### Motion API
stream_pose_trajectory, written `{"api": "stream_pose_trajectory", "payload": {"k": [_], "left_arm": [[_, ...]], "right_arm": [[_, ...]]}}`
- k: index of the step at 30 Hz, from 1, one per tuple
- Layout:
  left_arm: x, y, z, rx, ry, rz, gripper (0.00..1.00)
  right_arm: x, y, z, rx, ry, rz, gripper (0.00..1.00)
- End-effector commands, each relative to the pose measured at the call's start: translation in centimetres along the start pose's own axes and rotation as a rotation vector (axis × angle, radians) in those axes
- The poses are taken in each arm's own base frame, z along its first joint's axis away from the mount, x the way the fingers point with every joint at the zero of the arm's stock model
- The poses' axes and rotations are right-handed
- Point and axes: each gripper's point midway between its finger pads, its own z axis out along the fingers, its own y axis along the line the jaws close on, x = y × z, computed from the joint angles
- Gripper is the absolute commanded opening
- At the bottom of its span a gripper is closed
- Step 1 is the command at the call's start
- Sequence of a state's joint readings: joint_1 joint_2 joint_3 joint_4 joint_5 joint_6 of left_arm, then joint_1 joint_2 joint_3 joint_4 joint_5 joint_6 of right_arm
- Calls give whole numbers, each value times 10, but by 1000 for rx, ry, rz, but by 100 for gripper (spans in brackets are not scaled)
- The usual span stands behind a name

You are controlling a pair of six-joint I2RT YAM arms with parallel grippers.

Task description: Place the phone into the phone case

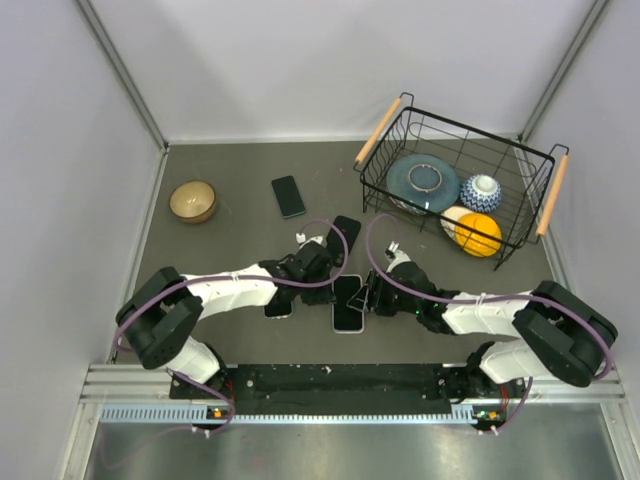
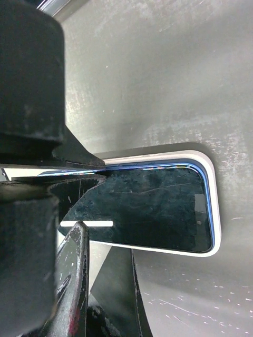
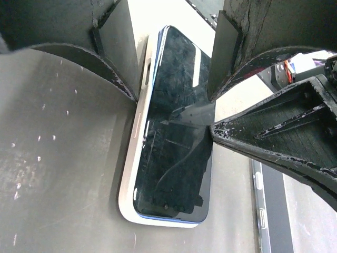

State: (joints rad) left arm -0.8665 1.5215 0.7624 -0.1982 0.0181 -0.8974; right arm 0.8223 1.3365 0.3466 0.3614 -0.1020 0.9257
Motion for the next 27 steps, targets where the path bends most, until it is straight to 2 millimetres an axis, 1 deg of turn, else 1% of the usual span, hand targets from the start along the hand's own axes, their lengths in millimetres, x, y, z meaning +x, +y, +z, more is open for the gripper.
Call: {"api": "stream_pose_trajectory", "payload": {"k": [1, 2, 3, 5, 6, 7, 8, 9, 11, 15, 17, 20, 22, 23, 27], "left_arm": [[34, 15, 15, -3, 103, -28, 3], [38, 16, 16, 3, 113, -39, 2], [44, 18, 17, 13, 134, -46, 2], [47, 15, 19, 44, 140, -62, 2], [52, 16, 20, 51, 157, -68, 2], [54, 16, 20, 56, 165, -71, 1], [53, 13, 21, 70, 161, -73, 1], [56, 16, 21, 67, 169, -76, 1], [58, 15, 20, 74, 180, -77, 1], [53, 8, 19, 92, 170, -67, 0], [52, 7, 18, 99, 175, -71, 0], [53, 7, 18, 101, 181, -74, 0], [53, 7, 18, 101, 181, -75, 0], [53, 6, 18, 104, 182, -76, 0], [53, 8, 17, 104, 185, -82, 0]], "right_arm": [[10, 17, 1, -109, 38, 27, 54], [11, 24, 0, -149, 46, 33, 54], [6, 33, 0, -192, 31, 45, 54], [7, 41, -4, -252, 33, 46, 54], [1, 52, -8, -308, 3, 45, 54], [1, 51, -10, -324, -4, 46, 54], [0, 55, -13, -349, -9, 41, 54], [-5, 62, -17, -386, -29, 32, 54], [-5, 67, -21, -415, -23, 25, 54], [-7, 70, -25, -430, -35, 13, 53], [-9, 73, -29, -457, -44, 14, 50], [-9, 71, -30, -465, -49, 15, 46], [-6, 70, -31, -479, -40, 20, 43], [-11, 76, -35, -521, -63, 15, 43], [-11, 79, -37, -567, -59, 28, 44]]}}
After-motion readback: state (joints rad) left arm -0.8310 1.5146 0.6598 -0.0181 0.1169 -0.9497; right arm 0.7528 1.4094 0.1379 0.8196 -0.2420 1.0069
